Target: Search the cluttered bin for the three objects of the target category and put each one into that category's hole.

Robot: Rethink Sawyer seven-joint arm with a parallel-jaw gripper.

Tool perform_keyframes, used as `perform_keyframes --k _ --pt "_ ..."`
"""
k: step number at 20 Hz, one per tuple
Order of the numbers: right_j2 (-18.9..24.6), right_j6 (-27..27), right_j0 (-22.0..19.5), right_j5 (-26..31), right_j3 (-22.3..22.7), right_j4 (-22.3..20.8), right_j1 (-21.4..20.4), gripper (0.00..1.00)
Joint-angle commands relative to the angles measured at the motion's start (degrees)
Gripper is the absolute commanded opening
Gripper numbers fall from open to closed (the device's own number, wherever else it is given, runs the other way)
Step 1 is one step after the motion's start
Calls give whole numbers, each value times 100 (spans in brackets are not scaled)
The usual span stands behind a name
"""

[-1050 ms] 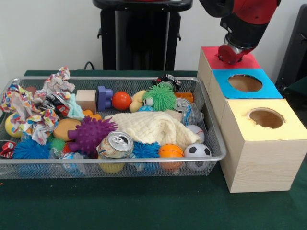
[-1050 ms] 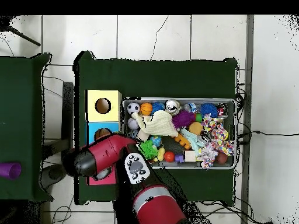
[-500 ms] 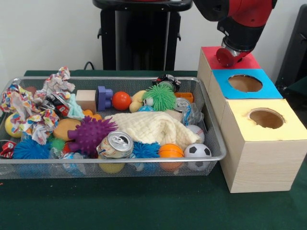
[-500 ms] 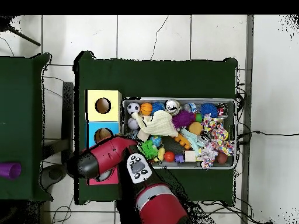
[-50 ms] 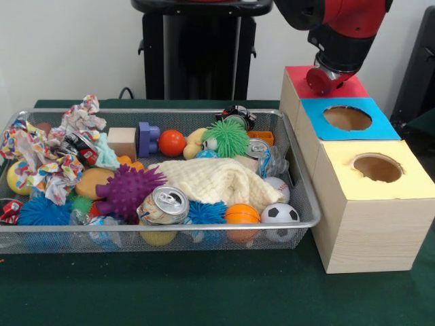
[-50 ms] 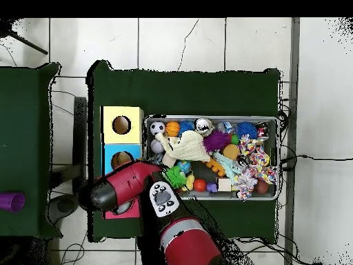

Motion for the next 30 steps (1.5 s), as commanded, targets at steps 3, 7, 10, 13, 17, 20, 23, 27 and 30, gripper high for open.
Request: perform_keyframes --k 3,7,10,13,17,20,23,27,30 --pt "97 325 -33 -990 -688 -461 -28 100" --pt "105 349 -59 -1085 -641 -458 -25 100" --pt "104 375 -68 -1157 -599 -459 -42 100" --pt "104 386 -68 -1167 -583 -441 -56 100" --pt "113 363 -86 -1164 -504 -434 -141 100" --pt "90 395 -54 -1093 -430 -400 -299 100" --pt "68 411 -33 -1099 -406 -400 -334 100" --pt "76 435 -51 -1091 -388 -342 -322 100" --pt "62 451 -33 -1081 -398 -325 -318 100"
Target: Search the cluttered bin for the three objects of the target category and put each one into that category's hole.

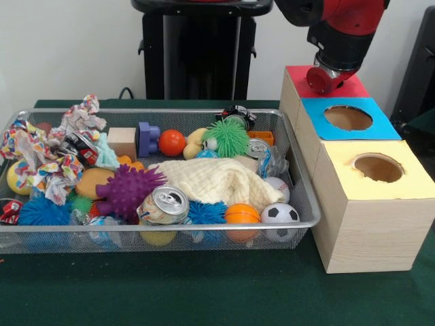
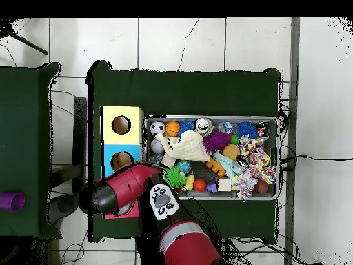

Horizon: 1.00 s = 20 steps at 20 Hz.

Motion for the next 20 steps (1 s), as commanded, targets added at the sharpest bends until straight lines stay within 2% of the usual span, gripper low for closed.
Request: perform_keyframes --k 1,8,16,20 --pt "88 461 -40 -824 -504 -296 -250 100" --pt "83 469 -45 -764 -434 -236 -370 100" --pt "118 322 -51 79 -205 89 -1028 100" --pt "104 287 -25 340 -212 179 -1175 100"
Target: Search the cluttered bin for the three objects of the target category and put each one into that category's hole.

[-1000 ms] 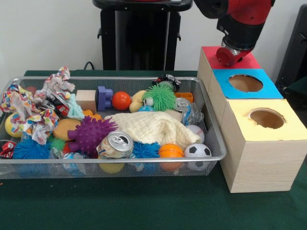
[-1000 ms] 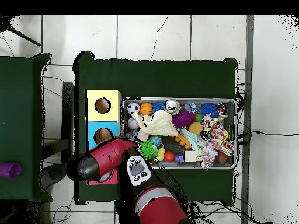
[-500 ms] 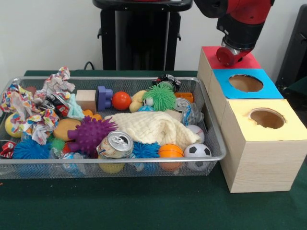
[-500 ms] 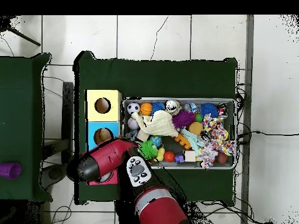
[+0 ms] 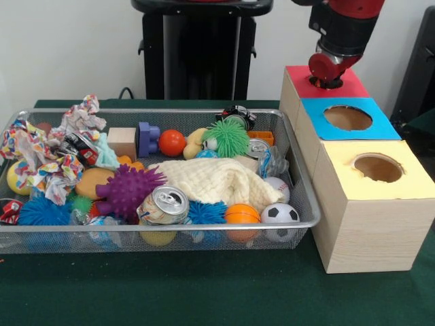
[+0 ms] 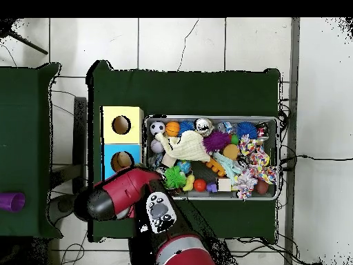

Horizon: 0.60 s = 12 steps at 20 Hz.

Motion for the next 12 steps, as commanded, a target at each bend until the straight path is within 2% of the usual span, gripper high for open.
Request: perform_keyframes --k 1,12 --pt "103 286 -67 381 -478 145 -706 100" --pt "167 217 -147 142 -442 77 -560 100"
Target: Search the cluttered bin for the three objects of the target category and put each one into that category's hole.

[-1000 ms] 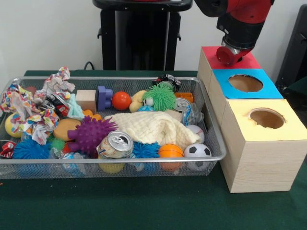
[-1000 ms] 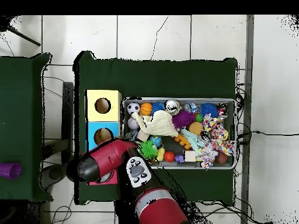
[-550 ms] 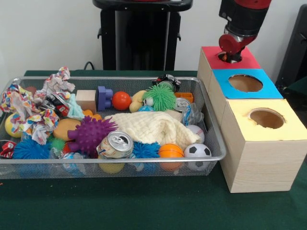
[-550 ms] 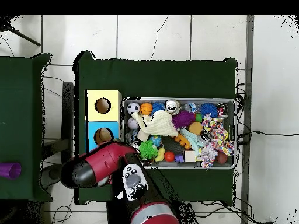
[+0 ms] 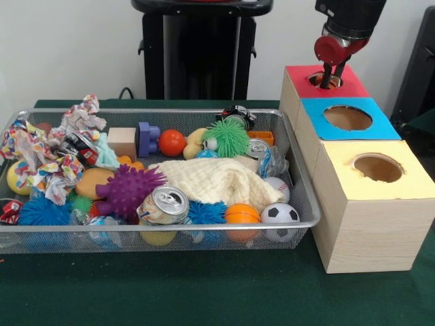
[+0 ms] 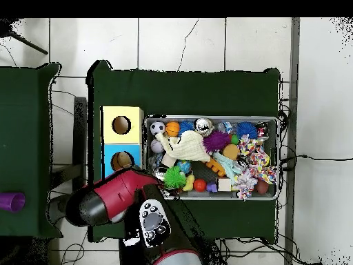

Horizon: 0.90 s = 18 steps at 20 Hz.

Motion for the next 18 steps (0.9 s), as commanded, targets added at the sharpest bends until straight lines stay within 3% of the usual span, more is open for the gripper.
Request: perform_keyframes --k 1,2,18 --pt "179 211 -255 -107 -525 9 -175 100" --pt "198 195 -277 -147 -500 7 -180 0" --pt "182 263 -262 -209 -490 -23 -212 0"
